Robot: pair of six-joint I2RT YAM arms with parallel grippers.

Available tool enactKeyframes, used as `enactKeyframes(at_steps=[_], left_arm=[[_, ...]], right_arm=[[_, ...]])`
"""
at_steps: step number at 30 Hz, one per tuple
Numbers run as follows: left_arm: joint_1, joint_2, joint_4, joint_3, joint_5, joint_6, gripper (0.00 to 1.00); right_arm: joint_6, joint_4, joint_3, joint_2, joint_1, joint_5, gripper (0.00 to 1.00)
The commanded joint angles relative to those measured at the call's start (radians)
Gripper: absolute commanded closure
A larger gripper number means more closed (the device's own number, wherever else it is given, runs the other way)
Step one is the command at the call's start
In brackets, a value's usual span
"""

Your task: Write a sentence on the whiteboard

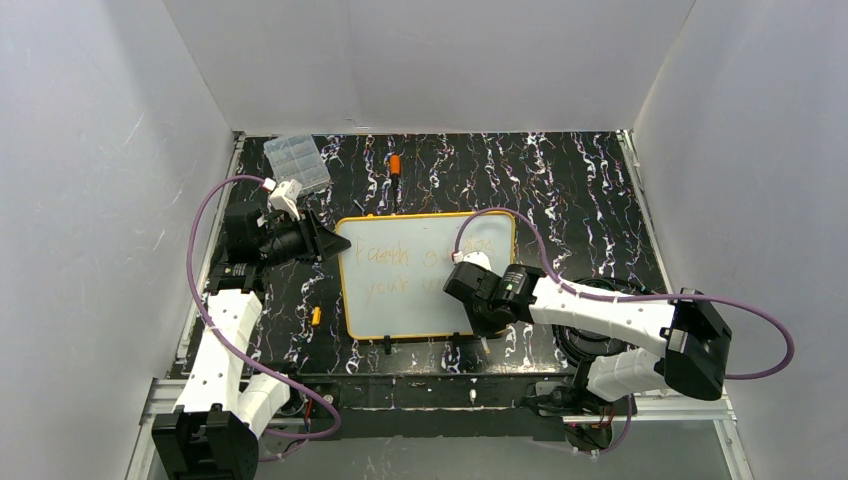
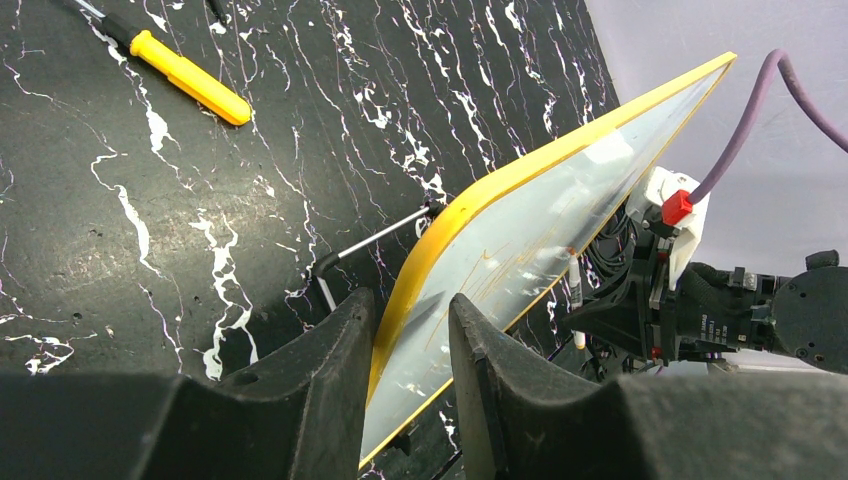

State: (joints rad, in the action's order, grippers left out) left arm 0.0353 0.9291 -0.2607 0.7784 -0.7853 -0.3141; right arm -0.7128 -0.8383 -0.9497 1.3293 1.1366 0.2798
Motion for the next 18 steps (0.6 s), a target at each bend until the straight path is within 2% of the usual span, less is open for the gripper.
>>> enactKeyframes(at_steps=[1,18], left_arm=[[-0.003,-0.019,-0.005,0.004,-0.02,0.006,0.69],[-0.003,-0.021,-0.008,0.005,-0.019,0.01,0.69]], right_arm=[[0.016,0.007,0.009,0.0,-0.011,-0.004,0.99],[0.019,0.016,0.025,0.004,-0.02,-0.014,0.99]])
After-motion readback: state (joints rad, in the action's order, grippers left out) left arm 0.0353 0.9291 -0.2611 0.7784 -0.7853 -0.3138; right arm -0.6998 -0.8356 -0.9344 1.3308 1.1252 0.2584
